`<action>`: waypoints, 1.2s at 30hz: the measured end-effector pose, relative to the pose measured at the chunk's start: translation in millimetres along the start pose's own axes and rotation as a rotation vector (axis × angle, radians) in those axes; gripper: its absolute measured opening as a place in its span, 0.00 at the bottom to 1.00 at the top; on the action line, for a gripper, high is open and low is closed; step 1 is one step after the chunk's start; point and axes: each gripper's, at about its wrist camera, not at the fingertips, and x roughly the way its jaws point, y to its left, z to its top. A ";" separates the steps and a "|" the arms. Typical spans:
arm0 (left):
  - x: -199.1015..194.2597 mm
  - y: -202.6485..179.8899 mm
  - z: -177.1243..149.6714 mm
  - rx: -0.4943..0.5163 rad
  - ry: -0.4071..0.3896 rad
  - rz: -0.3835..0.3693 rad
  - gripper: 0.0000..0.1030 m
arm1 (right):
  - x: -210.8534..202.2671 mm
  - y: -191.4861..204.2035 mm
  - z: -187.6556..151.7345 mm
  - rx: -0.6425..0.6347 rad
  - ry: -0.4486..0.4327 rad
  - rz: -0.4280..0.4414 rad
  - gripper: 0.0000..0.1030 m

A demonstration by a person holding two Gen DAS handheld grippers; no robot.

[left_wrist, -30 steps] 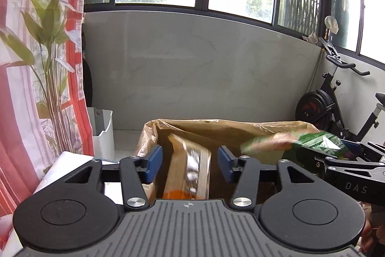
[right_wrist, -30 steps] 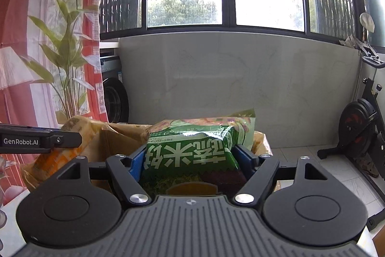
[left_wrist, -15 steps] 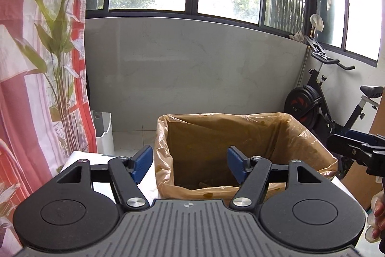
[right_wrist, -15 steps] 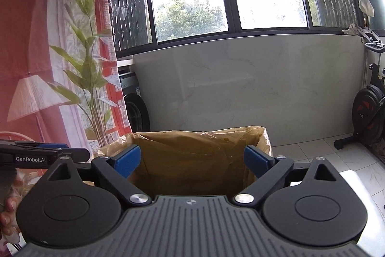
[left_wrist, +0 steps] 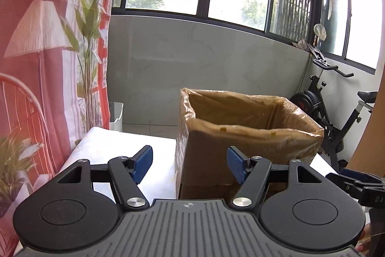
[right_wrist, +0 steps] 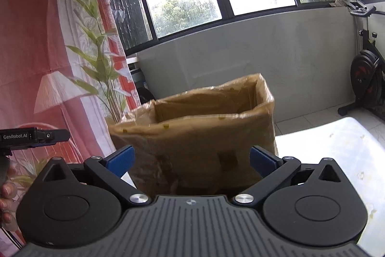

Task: Organize snacks
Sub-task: 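Move both open tools back down to the snack pile, then grasp the clear cracker packet with the left tool while the right tool grasps the orange chip bag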

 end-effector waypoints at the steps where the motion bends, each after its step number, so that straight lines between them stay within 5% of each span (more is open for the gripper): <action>1: -0.7 0.5 -7.8 -0.006 0.007 0.002 0.68 | 1.6 2.0 -7.9 -0.006 0.022 -0.007 1.00; 15: 12.5 -0.9 -102.3 -0.064 0.207 0.027 0.68 | 17.9 11.8 -81.1 -0.033 0.310 -0.010 0.96; 25: 20.2 -11.7 -119.0 -0.035 0.267 -0.015 0.67 | 38.1 9.7 -106.9 -0.015 0.459 0.040 0.74; 28: 23.9 -18.7 -127.3 -0.021 0.298 -0.025 0.66 | 33.3 4.8 -104.6 0.005 0.431 0.029 0.62; 36: 34.9 -28.9 -139.5 -0.011 0.356 -0.055 0.62 | 18.8 -17.4 -97.6 0.064 0.342 -0.063 0.59</action>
